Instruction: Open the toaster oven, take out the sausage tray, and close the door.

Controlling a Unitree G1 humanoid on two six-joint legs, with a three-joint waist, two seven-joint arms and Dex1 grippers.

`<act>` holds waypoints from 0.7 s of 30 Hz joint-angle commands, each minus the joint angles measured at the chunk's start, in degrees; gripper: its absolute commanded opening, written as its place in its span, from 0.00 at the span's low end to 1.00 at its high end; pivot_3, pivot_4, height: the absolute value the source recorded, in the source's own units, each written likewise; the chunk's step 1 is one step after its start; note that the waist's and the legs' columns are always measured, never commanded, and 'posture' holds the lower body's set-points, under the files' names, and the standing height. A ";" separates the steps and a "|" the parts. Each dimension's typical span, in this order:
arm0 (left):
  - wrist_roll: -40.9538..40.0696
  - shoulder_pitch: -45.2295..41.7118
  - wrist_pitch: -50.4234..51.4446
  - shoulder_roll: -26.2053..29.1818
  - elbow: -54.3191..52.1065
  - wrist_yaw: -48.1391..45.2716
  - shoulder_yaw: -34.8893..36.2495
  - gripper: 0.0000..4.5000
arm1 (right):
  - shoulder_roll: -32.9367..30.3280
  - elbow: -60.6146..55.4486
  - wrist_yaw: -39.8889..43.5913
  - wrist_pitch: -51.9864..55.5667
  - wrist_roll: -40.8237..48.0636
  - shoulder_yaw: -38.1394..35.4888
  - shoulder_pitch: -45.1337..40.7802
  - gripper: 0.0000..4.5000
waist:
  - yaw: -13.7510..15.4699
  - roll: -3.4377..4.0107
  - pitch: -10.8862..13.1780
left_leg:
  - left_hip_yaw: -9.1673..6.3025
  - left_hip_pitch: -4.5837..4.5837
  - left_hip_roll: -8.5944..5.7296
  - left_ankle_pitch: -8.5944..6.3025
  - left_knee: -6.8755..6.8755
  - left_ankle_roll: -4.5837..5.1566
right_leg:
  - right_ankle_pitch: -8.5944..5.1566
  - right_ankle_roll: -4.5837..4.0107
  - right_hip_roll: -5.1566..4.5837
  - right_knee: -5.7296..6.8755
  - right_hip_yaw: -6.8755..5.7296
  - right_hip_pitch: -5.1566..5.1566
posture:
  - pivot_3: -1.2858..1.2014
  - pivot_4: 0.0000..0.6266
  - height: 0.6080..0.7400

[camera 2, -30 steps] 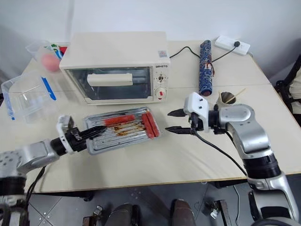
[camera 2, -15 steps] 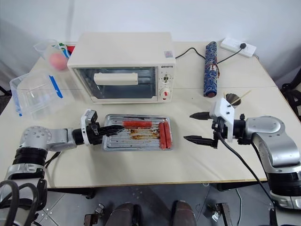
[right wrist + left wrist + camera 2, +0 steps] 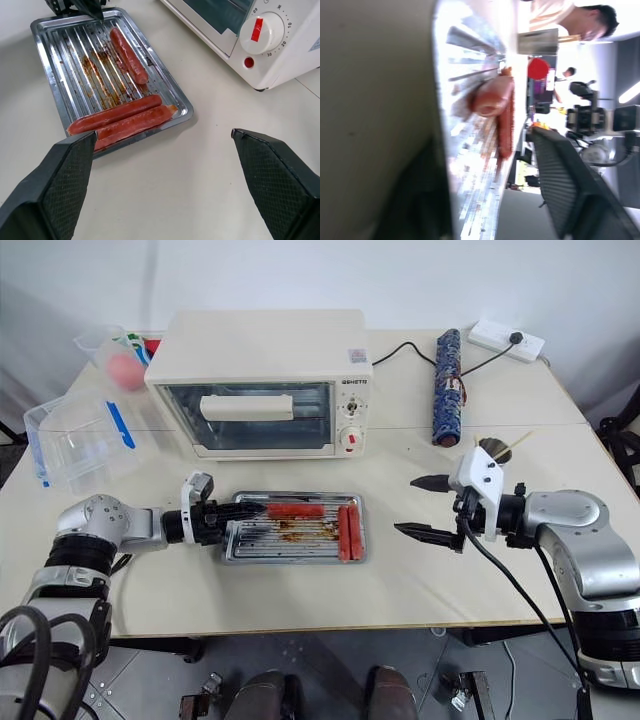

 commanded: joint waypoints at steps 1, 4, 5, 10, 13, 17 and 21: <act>4.80 0.13 -1.02 3.64 0.11 -0.93 0.65 0.84 | -1.34 -0.31 1.18 -1.48 0.24 -0.47 -1.33 1.00 | -0.16 0.00 0.00 | 0.00 0.00 0.00 0.00 0.01 0.00 | 0.00 0.00 0.00 0.00 0.00 0.00 | 0.52 0.24 1.00; 5.44 0.11 -0.25 7.08 -1.93 -1.94 2.02 0.99 | -2.05 1.03 2.59 -2.68 -0.86 0.35 -2.30 1.00 | -0.88 0.00 0.00 | -0.01 0.01 0.03 0.00 -0.02 0.00 | 0.00 0.00 0.00 0.02 0.01 0.00 | 0.52 0.24 1.00; 5.86 0.38 -0.20 8.61 -3.23 -2.47 1.96 0.99 | -1.96 1.74 2.92 -3.13 -1.02 0.52 -2.91 1.00 | -1.09 -0.04 0.02 | 0.00 0.01 0.03 0.00 -0.04 0.00 | 0.00 0.00 0.00 0.04 0.01 -0.04 | 0.52 0.24 1.00; 9.44 3.00 -4.89 14.18 -10.24 -4.68 1.46 0.99 | -2.23 4.82 5.64 -6.79 -2.99 2.36 -4.96 1.00 | -1.60 -0.07 0.05 | 0.05 -0.03 0.04 0.00 -0.17 0.00 | 0.00 0.00 0.01 0.02 0.01 -0.14 | 0.52 0.24 1.00; 12.40 10.23 -23.17 15.62 -19.12 -9.40 5.46 0.99 | -1.84 7.20 6.53 -10.38 -5.14 4.06 -6.11 1.00 | -1.74 -0.09 0.06 | 0.07 -0.10 0.05 -0.02 -0.22 -0.02 | 0.00 0.01 0.00 0.00 0.02 -0.26 | 0.52 0.24 1.00; 17.21 21.04 -50.93 13.59 -26.55 -17.21 9.79 0.99 | -1.52 10.35 8.10 -16.52 -9.18 7.66 -6.14 1.00 | -1.64 -0.14 0.09 | 0.22 -0.21 0.06 -0.02 -0.19 -0.01 | 0.00 0.01 -0.06 0.02 0.03 -0.46 | 0.52 0.24 1.00; 24.70 26.92 -66.21 14.40 -25.72 -21.08 6.96 0.99 | -1.71 13.68 9.76 -21.99 -11.42 9.34 -4.96 1.00 | -1.38 -0.16 0.10 | 0.32 -0.20 0.05 -0.04 -0.21 0.02 | 0.00 0.01 -0.08 0.00 0.03 -0.48 | 0.52 0.24 1.00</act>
